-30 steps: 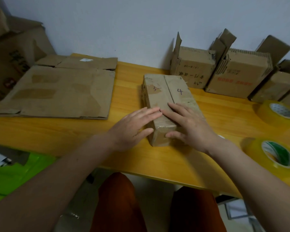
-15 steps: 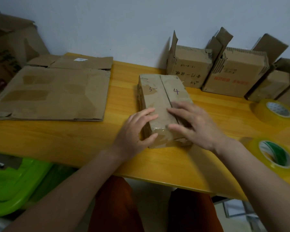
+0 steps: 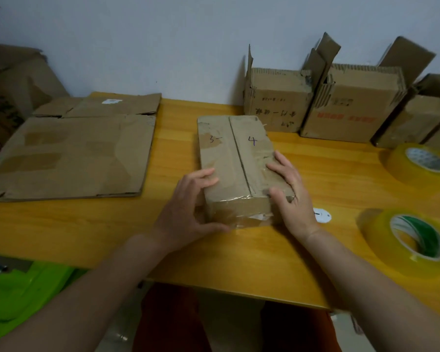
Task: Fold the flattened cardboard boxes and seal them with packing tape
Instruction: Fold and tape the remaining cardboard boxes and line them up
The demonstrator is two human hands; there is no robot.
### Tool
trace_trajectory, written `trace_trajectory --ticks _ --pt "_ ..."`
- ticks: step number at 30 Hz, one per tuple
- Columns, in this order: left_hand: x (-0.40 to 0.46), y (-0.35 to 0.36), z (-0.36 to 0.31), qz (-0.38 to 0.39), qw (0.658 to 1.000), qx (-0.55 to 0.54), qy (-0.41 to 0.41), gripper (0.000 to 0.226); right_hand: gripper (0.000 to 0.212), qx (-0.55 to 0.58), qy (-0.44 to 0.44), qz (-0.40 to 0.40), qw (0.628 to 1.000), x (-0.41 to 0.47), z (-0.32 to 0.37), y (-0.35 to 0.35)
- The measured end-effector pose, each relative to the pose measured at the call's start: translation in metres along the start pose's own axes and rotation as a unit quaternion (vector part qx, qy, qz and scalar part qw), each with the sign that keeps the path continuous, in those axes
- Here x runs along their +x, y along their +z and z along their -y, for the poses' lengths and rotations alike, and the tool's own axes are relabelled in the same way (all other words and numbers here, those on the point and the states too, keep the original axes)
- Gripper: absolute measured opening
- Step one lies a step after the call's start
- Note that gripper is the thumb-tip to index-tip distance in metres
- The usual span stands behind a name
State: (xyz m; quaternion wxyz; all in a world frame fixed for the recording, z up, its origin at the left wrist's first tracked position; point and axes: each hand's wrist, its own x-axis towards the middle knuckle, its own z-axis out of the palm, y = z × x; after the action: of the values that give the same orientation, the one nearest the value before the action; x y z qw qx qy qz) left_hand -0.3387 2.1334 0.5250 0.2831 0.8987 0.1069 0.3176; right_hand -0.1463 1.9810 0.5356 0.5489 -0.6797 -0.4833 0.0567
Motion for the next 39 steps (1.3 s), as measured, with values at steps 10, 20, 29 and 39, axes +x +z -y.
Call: trace_trajectory --ticks 10,20,29,39 --pt "0.022 0.022 -0.007 -0.114 0.992 0.047 -0.017 0.085 0.08 -0.169 -0.071 0.184 0.966 0.007 -0.006 -0.035" --pt "0.024 -0.008 -0.027 -0.048 0.994 0.1 -0.014 0.081 0.053 -0.196 -0.018 0.276 0.941 0.004 0.014 -0.054" --pt "0.055 0.014 -0.057 0.126 0.921 0.354 0.1 0.066 0.082 -0.326 -0.005 0.329 0.886 0.008 0.029 -0.068" --pt "0.019 0.03 -0.046 -0.122 0.951 0.174 0.224 0.018 0.048 -0.229 0.035 0.338 0.912 0.029 0.065 -0.016"
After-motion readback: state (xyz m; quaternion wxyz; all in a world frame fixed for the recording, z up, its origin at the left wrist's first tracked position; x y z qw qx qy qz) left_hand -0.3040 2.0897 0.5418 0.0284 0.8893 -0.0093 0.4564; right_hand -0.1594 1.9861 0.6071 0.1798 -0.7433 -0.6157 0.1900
